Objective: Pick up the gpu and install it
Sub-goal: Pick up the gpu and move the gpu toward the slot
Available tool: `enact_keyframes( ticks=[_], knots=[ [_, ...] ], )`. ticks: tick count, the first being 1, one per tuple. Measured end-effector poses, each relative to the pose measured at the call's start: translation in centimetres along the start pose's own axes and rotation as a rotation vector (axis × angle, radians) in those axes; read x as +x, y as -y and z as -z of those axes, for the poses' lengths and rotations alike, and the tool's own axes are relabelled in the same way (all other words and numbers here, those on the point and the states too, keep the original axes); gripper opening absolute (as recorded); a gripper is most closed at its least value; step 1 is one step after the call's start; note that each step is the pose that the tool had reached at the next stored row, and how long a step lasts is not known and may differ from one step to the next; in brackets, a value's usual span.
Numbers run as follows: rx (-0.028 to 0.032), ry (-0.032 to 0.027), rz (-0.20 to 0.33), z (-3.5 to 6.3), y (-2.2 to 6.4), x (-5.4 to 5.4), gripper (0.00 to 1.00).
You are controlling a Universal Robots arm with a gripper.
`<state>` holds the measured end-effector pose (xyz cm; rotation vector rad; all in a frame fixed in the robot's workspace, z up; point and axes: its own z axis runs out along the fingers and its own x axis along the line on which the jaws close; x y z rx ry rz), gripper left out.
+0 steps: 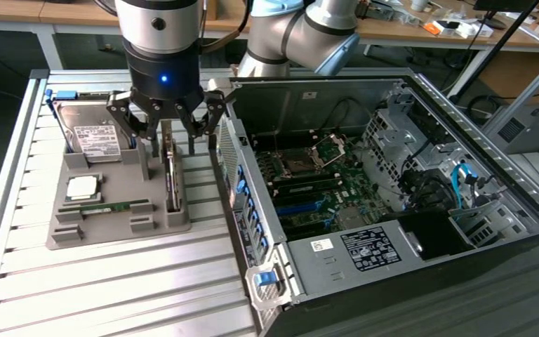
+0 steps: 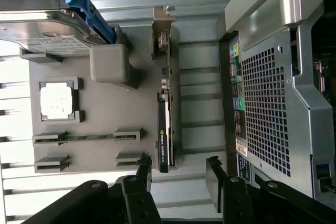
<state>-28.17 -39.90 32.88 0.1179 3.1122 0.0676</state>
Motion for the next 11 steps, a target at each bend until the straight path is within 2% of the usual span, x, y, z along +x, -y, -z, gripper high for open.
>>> enact_keyframes(
  ticks=[11],
  knots=[
    [0.0000,0.0000,0.000,-0.19,0.01,0.01,0.54]
  ],
)
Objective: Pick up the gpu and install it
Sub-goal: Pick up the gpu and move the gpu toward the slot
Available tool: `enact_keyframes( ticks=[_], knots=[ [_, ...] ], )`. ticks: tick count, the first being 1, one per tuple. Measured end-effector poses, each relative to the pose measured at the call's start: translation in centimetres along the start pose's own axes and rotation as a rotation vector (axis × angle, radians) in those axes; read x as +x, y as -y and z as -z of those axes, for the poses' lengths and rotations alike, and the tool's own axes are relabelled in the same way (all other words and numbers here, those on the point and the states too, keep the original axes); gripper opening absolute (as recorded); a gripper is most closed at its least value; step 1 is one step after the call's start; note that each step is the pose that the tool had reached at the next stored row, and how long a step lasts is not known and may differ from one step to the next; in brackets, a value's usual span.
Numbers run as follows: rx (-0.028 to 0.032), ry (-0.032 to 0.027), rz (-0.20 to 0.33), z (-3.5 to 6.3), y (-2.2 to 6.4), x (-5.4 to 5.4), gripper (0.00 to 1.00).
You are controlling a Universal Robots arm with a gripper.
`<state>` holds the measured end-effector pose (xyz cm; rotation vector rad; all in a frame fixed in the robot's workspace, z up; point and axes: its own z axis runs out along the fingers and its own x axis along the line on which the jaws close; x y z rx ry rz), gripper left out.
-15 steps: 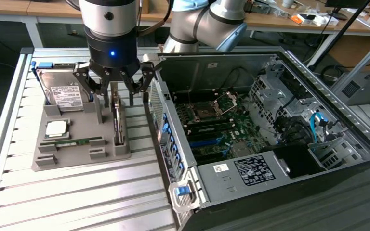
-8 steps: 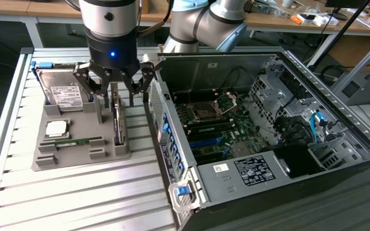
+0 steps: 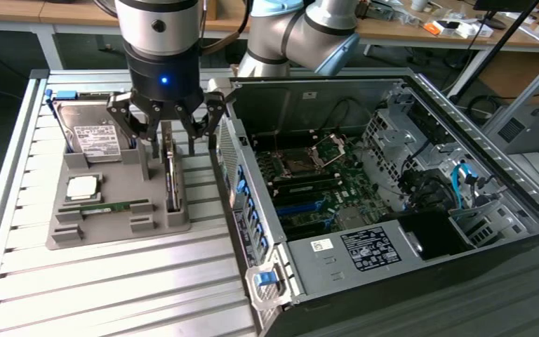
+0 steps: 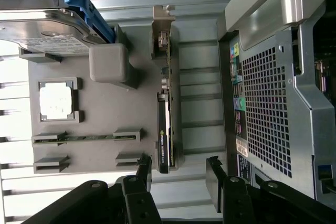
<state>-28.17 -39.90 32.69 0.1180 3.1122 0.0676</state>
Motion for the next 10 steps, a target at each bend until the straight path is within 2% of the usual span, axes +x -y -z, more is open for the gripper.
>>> enact_keyframes(
  ticks=[10],
  knots=[
    [0.0000,0.0000,0.000,-0.21,0.01,0.01,0.54]
  ],
)
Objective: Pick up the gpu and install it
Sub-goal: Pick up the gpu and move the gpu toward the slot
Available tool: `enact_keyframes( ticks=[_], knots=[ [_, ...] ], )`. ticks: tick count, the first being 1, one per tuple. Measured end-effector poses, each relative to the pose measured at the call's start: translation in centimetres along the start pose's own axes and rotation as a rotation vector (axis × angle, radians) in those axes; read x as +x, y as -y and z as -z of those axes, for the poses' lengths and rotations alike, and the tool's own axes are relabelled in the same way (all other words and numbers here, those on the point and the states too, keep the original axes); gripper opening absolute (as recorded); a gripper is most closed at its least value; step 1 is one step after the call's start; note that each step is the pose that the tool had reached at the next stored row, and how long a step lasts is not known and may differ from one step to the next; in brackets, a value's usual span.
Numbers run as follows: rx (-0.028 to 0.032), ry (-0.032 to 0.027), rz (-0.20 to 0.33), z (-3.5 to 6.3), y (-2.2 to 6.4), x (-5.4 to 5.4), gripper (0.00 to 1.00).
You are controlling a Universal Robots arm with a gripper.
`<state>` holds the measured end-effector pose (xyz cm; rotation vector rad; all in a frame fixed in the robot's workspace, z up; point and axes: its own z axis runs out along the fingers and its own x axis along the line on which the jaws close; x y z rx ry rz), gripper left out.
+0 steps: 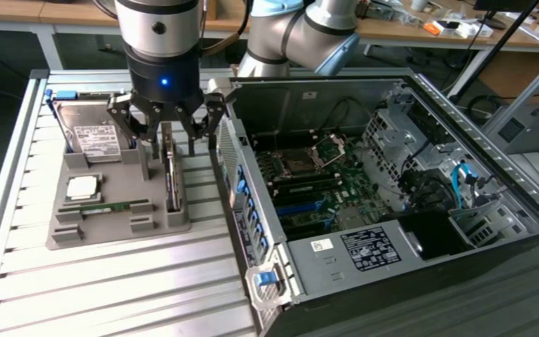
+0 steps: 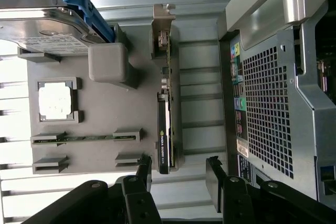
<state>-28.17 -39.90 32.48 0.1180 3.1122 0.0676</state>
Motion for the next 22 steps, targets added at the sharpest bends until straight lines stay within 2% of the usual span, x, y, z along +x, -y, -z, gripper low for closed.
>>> enact_keyframes(
  ticks=[22],
  knots=[
    [0.0000,0.0001,0.000,-0.51,0.02,0.01,0.54]
  ],
)
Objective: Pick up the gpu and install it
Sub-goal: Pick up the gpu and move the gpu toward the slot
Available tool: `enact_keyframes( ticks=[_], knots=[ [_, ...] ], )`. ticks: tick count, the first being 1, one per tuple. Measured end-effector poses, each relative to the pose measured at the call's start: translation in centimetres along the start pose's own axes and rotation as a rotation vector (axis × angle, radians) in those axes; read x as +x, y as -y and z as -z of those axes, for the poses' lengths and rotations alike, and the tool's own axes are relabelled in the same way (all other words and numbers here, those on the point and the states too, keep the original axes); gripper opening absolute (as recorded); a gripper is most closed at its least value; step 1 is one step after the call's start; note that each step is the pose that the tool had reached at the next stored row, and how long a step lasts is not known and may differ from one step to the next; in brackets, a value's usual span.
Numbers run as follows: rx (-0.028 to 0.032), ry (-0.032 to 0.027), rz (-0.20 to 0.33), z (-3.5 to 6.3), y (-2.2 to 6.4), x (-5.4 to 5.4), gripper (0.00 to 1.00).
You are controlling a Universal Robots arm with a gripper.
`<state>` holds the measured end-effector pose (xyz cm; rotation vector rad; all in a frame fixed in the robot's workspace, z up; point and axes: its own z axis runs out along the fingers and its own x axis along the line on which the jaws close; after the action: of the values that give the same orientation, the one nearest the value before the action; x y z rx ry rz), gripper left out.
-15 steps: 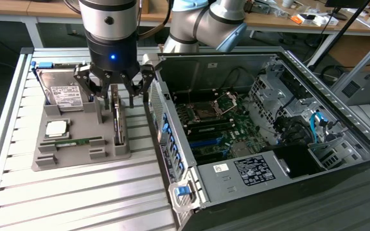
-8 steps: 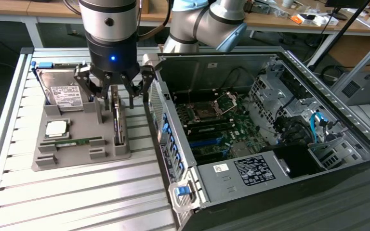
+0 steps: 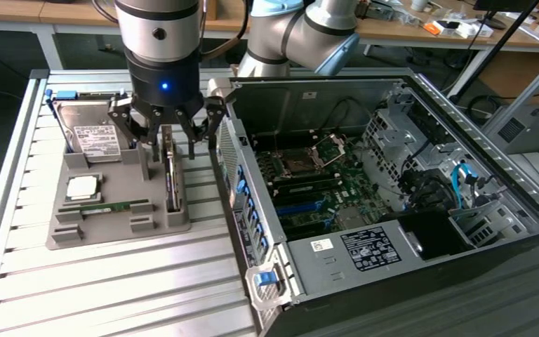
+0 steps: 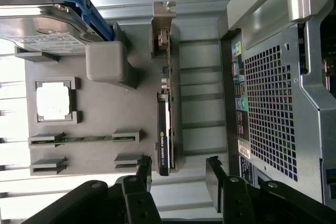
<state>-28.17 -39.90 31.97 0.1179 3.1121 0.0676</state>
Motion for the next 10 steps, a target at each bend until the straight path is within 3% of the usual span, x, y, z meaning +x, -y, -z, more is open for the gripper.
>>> enact_keyframes(
  ticks=[10],
  knots=[
    [0.0000,0.0000,0.000,-0.30,0.01,0.01,0.54]
  ],
)
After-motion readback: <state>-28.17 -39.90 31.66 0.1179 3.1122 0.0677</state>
